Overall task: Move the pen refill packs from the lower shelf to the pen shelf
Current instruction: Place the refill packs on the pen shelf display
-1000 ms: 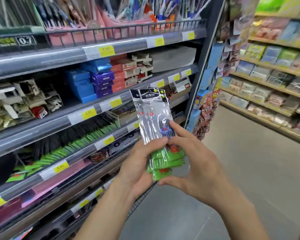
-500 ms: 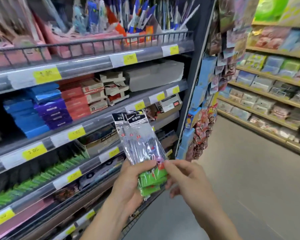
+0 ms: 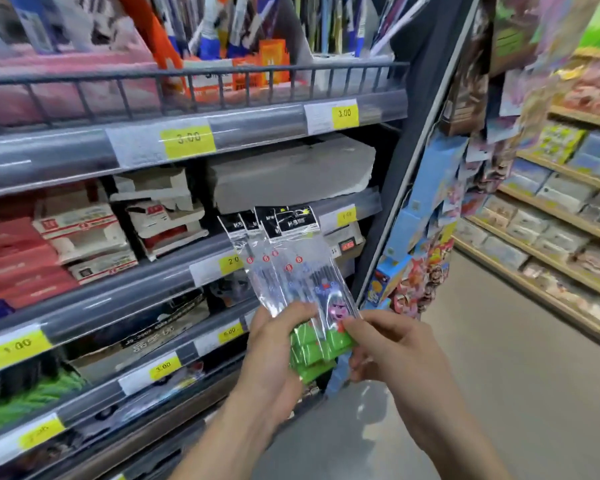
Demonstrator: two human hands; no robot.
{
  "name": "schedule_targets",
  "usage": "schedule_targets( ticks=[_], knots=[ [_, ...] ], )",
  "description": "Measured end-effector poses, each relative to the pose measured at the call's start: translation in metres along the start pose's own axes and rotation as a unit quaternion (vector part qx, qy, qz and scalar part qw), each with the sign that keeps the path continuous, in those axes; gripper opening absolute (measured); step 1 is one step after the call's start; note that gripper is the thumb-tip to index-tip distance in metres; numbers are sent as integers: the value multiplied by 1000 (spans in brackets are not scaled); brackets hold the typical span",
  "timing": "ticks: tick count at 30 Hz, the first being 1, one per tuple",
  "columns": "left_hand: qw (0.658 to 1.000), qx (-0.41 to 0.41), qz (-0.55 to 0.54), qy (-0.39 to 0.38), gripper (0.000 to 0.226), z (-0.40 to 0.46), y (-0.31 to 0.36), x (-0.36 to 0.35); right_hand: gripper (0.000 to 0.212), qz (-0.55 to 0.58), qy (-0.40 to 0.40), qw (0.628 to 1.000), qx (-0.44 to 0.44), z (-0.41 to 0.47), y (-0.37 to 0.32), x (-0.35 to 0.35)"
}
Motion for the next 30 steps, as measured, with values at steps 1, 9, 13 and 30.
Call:
schedule_targets(
  ticks=[1,9,13,30],
  knots=[
    [1000,-5,-1,13,59,8,-2,-4,18,9,-18,1000,-13,10,-3,5],
    [991,-69,-26,114,83,68,-16,-52,21,43,-217,969,-113,104,-28,38],
    [984,-97,-26,148,81,94,-24,-80,16,62,-227,964,-124,157,-40,61],
    [977,-133,23,165,56,121,-10,-91,17,55,-72,995,-31,298,-100,38]
  ],
)
Point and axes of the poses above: each hand's wrist, its own z-axis towards the middle knuckle, its own x-axis out of the back of the hand, y = z × x, the point moved 8 cm from there along z, towards the middle knuckle, and after that the axes turned 14 degrees about -x, right-handed, at the moved point
